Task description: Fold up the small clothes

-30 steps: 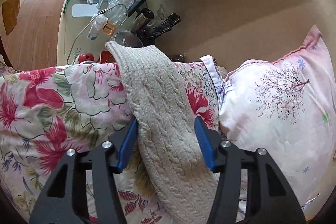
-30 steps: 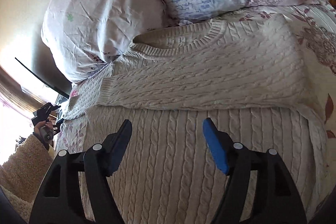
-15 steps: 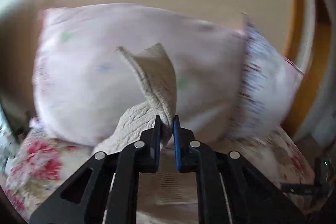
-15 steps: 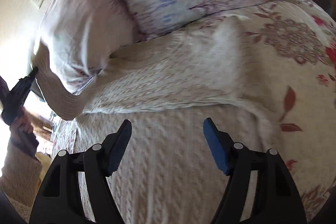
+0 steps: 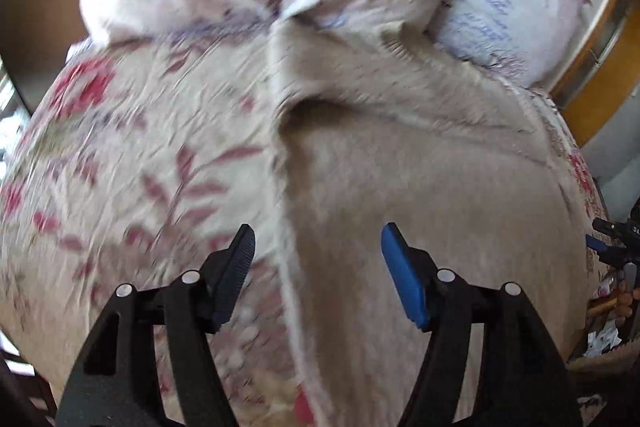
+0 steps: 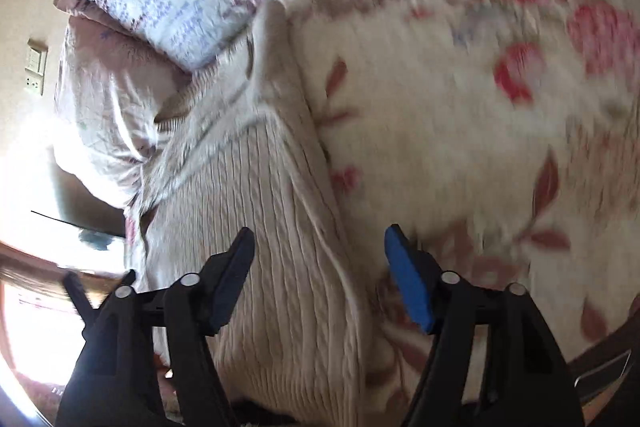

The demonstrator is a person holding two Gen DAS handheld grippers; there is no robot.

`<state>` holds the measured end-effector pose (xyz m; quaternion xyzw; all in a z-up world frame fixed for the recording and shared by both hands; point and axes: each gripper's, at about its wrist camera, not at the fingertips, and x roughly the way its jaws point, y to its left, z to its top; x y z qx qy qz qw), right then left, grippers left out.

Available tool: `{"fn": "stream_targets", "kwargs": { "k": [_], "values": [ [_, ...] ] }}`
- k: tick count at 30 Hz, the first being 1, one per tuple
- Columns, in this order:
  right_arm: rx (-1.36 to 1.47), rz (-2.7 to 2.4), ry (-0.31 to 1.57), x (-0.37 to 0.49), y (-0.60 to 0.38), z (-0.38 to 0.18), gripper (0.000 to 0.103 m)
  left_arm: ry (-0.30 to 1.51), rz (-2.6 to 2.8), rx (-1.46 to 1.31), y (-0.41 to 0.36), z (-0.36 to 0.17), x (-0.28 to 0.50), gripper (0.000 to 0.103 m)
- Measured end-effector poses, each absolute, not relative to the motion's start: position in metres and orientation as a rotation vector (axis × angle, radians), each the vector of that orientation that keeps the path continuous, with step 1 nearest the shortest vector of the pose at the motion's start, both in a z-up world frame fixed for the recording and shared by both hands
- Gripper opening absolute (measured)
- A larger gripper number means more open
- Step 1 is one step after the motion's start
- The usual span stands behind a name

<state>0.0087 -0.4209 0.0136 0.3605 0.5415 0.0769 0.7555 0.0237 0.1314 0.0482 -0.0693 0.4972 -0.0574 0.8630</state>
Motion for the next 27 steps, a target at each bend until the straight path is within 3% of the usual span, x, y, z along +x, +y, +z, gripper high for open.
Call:
{"fn": "stream_targets", "kwargs": {
  "k": [2,4,6,8,10,11,13,17,21,23,24,25,27],
  "values": [
    [0.847,0.218,1.208,-0.003,-0.42,0.006,0.061,1.096,-0.1,-0.22,0.146,0.035,0.006,0.065],
    [0.953,0.292,1.273,-0.015,-0.415,-0.008,0.047,1.121,-0.119,-0.289,0.149,0.027,-0.016,0.065],
    [1.002,0.344,1.306,-0.029,-0.408,-0.015,0.044,1.116,-0.158,-0.314,0.15,0.024,-0.033,0.065],
    [1.042,0.374,1.337,-0.039,-0.404,-0.02,0.037,1.131,-0.198,-0.362,0.15,0.02,-0.047,0.058],
    [1.075,0.413,1.378,-0.047,-0.395,-0.025,0.017,1.151,-0.224,-0.418,0.149,0.017,-0.055,0.045],
    [1.071,0.441,1.397,-0.048,-0.389,-0.027,0.012,1.164,-0.24,-0.436,0.145,0.017,-0.057,0.04],
    [1.08,0.482,1.374,-0.043,-0.386,-0.021,0.009,1.203,-0.269,-0.47,0.141,0.013,-0.055,0.013],
    [1.084,0.565,1.195,0.01,-0.384,0.006,0.009,1.16,-0.367,-0.512,0.137,0.027,-0.024,0.008],
    [1.017,0.596,0.978,0.108,-0.387,0.046,0.009,0.937,-0.418,-0.473,0.146,0.073,0.057,0.007],
    [0.994,0.547,0.905,0.149,-0.388,0.057,0.01,0.838,-0.355,-0.495,0.156,0.091,0.11,0.009],
    [0.988,0.479,0.895,0.171,-0.389,0.057,0.019,0.813,-0.303,-0.502,0.159,0.095,0.131,0.018],
    [0.996,0.43,0.901,0.188,-0.389,0.055,0.049,0.8,-0.215,-0.492,0.164,0.097,0.153,0.043],
    [1.016,0.333,0.94,0.204,-0.388,0.049,0.079,0.807,-0.037,-0.49,0.18,0.097,0.172,0.064]
  ]
}}
